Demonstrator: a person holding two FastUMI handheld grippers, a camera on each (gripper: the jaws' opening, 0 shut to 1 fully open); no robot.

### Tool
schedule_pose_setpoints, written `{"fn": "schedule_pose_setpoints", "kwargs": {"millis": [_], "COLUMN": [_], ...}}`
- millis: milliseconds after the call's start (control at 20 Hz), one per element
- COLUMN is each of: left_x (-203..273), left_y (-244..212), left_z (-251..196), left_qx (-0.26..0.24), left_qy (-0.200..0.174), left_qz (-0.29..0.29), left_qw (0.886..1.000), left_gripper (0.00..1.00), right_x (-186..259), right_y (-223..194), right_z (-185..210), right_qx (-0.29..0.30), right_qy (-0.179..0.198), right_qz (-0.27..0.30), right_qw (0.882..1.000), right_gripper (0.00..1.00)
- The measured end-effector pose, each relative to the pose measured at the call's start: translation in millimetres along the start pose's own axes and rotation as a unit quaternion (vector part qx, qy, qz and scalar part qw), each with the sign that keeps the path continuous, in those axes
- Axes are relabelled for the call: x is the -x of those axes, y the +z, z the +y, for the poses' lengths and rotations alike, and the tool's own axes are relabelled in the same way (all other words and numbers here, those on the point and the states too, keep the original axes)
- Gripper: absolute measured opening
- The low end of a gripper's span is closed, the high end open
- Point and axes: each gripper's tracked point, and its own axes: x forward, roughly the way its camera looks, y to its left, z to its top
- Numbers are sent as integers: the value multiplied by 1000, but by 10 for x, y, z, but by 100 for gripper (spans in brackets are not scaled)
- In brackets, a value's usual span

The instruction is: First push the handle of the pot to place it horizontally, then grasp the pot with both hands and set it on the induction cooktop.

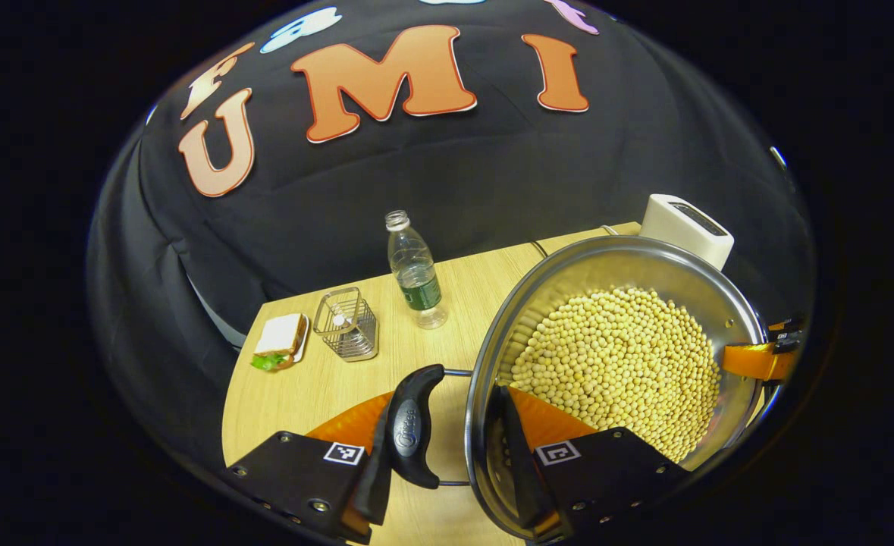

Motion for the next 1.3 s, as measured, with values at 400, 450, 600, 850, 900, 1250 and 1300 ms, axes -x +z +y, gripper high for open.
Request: {"fn": "schedule_pose_setpoints", "kwargs": {"millis": [400,450,600,850,900,1250,1300], "left_x": [40,41,28,-9,-17,-13,-32], "left_y": [-4,1,-7,-46,-42,-63,-78], "left_z": [-18,-15,-31,-38,-50,-23,-18], "left_qx": [12,14,18,29,31,67,64], "left_qy": [8,8,8,9,9,-3,-3], "left_qz": [20,23,35,53,57,90,93], "left_qw": [1000,1000,999,998,998,994,994], "left_gripper": [66,66,66,66,66,67,67], "right_x": [-31,-43,-100,-158,-155,75,99], "right_y": [186,208,233,294,330,845,887], "right_z": [-122,-147,-117,-82,-100,-289,-316], "right_qx": [18,19,26,33,35,44,45], "right_qy": [7,7,5,4,5,2,3], "right_qz": [21,24,33,48,50,54,61], "right_qw": [1000,1000,999,998,998,998,997], "right_gripper": [54,54,54,54,54,54,54]}}
